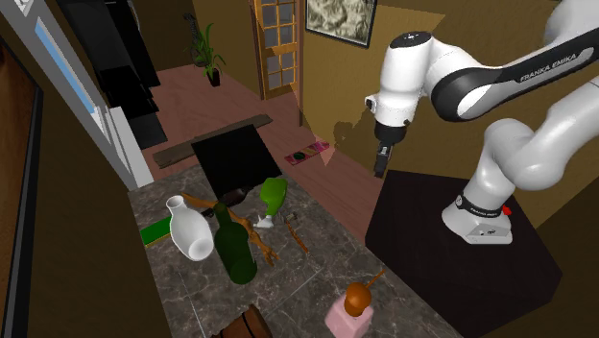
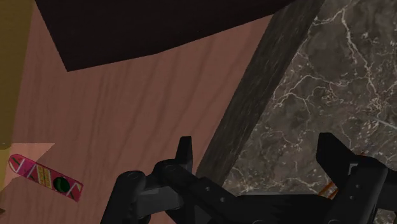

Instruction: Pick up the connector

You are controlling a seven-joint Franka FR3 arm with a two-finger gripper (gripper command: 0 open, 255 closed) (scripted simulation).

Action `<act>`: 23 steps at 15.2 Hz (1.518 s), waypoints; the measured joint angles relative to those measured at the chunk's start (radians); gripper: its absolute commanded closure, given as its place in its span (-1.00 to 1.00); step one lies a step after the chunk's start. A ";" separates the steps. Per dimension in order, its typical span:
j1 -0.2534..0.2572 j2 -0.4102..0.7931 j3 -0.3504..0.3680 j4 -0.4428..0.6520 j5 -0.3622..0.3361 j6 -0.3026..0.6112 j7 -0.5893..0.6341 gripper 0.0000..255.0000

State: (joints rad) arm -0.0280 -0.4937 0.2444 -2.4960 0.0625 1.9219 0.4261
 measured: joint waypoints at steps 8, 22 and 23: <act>-0.032 0.312 0.092 0.101 -0.012 0.216 0.252 -1.00; 0.014 0.885 0.070 0.474 -0.180 0.418 0.677 -1.00; 0.024 0.926 0.061 0.516 -0.187 0.420 0.700 -1.00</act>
State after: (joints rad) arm -0.0043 0.4324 0.3051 -1.9801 -0.1249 2.3419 1.1264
